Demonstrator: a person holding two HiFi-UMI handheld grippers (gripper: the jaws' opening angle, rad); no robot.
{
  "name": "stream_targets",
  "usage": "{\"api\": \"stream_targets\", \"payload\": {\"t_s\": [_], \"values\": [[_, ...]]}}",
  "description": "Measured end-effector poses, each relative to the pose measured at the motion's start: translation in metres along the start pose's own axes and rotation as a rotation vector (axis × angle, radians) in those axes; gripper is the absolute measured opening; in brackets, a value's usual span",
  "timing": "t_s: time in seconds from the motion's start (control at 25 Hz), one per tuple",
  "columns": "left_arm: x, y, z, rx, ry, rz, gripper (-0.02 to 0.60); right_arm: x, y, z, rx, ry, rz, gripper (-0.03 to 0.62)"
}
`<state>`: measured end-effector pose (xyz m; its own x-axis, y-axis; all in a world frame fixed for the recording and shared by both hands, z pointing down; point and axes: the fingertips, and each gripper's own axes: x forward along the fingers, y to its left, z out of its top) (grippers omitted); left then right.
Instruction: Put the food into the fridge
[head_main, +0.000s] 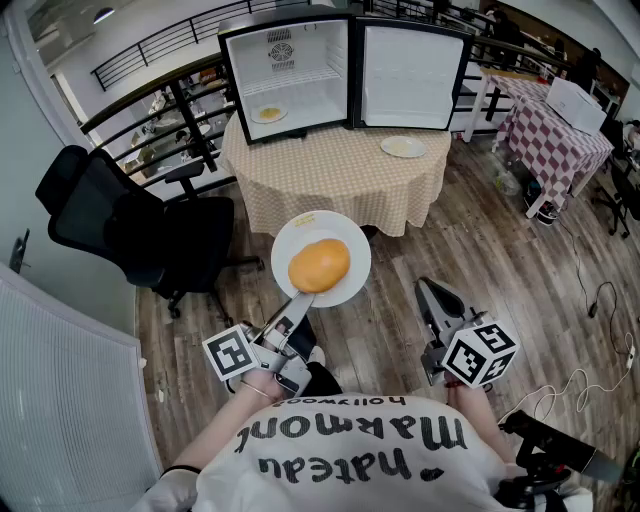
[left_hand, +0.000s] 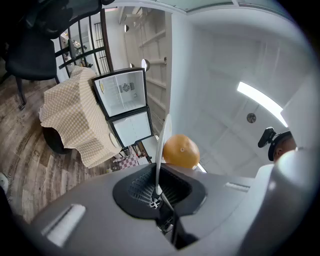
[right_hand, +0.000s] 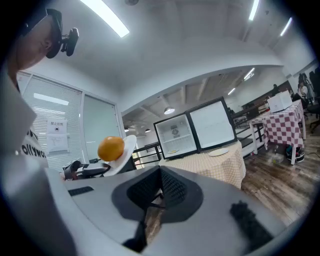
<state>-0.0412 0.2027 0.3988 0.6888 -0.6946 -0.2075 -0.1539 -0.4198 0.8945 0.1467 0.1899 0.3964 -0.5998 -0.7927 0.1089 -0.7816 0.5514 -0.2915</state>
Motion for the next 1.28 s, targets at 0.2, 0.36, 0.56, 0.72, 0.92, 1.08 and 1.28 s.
{"api": "stream_targets", "payload": {"t_s": [0.2, 0.36, 0.56, 0.72, 0.92, 1.08, 1.28], "values": [[-0.001, 0.001, 0.004, -0.018, 0.004, -0.013, 0.009, 0.007, 0.003, 0.002, 0.008, -0.009, 0.000, 0.015], [0.001, 0.005, 0.009, -0.022, 0.001, -0.016, 0.009, 0.011, 0.004, 0.005, -0.001, -0.006, -0.004, 0.015], [0.009, 0.009, 0.015, -0.018, 0.002, -0.017, 0.009, 0.016, 0.000, 0.004, -0.011, -0.009, -0.013, 0.015], [0.017, 0.015, 0.027, -0.008, -0.010, -0.031, 0.009, 0.024, -0.007, -0.004, -0.008, -0.009, -0.027, 0.015], [0.039, 0.025, 0.048, -0.009, 0.007, -0.057, 0.009, 0.057, -0.019, -0.008, 0.024, 0.030, -0.026, 0.015], [0.069, 0.052, 0.068, -0.030, 0.041, -0.071, 0.011, 0.098, -0.036, -0.005, 0.018, 0.052, -0.035, 0.015], [0.116, 0.078, 0.109, -0.043, 0.087, -0.080, 0.011, 0.153, -0.059, 0.020, 0.016, 0.043, -0.055, 0.015]]}}
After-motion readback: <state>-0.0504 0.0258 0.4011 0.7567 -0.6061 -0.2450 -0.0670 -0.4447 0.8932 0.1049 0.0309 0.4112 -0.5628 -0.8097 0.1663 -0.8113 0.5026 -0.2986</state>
